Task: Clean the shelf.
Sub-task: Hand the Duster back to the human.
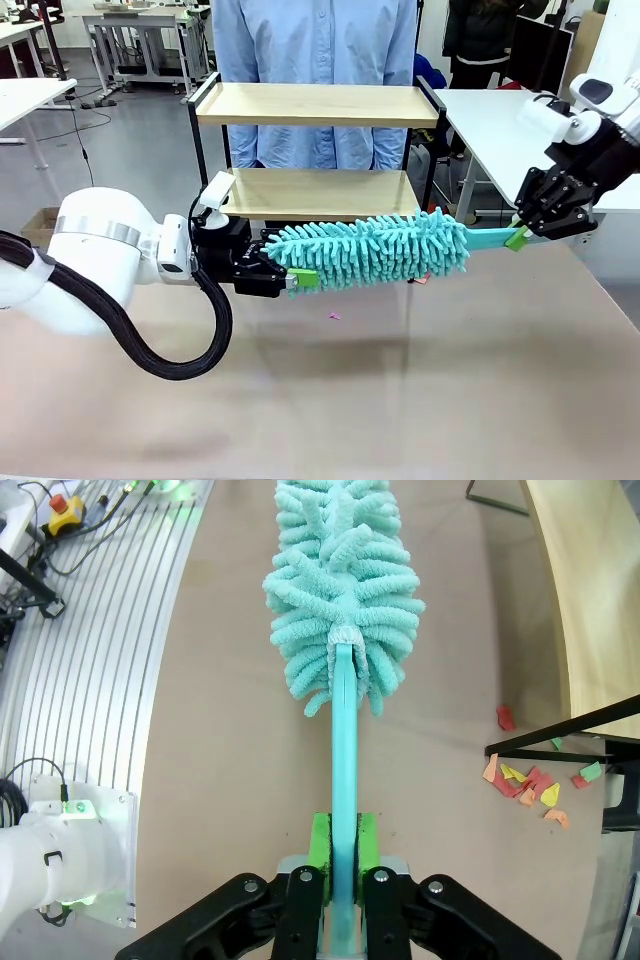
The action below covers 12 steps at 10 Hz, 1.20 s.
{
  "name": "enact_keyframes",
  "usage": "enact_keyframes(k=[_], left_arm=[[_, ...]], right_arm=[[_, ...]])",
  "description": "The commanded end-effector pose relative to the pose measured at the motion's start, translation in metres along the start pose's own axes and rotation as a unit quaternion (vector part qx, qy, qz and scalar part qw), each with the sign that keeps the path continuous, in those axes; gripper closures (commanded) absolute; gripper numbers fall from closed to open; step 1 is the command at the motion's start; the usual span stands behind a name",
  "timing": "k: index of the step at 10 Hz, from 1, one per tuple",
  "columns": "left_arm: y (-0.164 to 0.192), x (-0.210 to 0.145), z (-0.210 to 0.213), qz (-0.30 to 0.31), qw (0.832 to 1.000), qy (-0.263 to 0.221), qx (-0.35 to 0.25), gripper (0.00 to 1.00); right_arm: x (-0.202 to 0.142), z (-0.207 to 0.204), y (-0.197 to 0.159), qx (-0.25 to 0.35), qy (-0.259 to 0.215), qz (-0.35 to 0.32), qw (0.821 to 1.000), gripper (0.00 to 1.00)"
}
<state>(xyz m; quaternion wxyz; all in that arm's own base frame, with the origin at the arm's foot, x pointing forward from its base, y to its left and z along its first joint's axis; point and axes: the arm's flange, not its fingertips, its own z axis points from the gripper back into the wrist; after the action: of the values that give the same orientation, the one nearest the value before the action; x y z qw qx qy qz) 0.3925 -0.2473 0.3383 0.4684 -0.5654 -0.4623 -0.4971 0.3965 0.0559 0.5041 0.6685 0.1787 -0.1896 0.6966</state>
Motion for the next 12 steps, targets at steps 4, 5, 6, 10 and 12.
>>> enact_keyframes(k=[4,5,6,10,12], left_arm=[[0.003,-0.0021,-0.0075,0.001,1.0,-0.003,0.003,0.75],[0.0017,-0.002,-0.009,-0.007,1.0,-0.002,-0.004,0.86],[-0.0001,-0.0007,-0.0087,-0.007,1.0,0.001,-0.007,1.0],[-0.0002,0.0004,-0.0075,-0.016,1.0,-0.016,-0.014,1.0],[0.0012,-0.0011,-0.0016,-0.001,1.0,-0.002,-0.002,1.0]], right_arm=[[0.002,-0.0013,0.0014,-0.008,-0.02,0.001,1.0,0.87],[0.002,-0.0013,0.0014,-0.008,-0.02,0.001,1.0,0.87],[0.002,-0.0013,0.0014,-0.008,-0.02,0.001,1.0,0.87],[0.002,-0.0013,0.0014,-0.008,-0.02,0.001,1.0,0.87],[-0.0012,0.0005,0.0003,0.0,0.0,-0.001,1.0,0.31]])
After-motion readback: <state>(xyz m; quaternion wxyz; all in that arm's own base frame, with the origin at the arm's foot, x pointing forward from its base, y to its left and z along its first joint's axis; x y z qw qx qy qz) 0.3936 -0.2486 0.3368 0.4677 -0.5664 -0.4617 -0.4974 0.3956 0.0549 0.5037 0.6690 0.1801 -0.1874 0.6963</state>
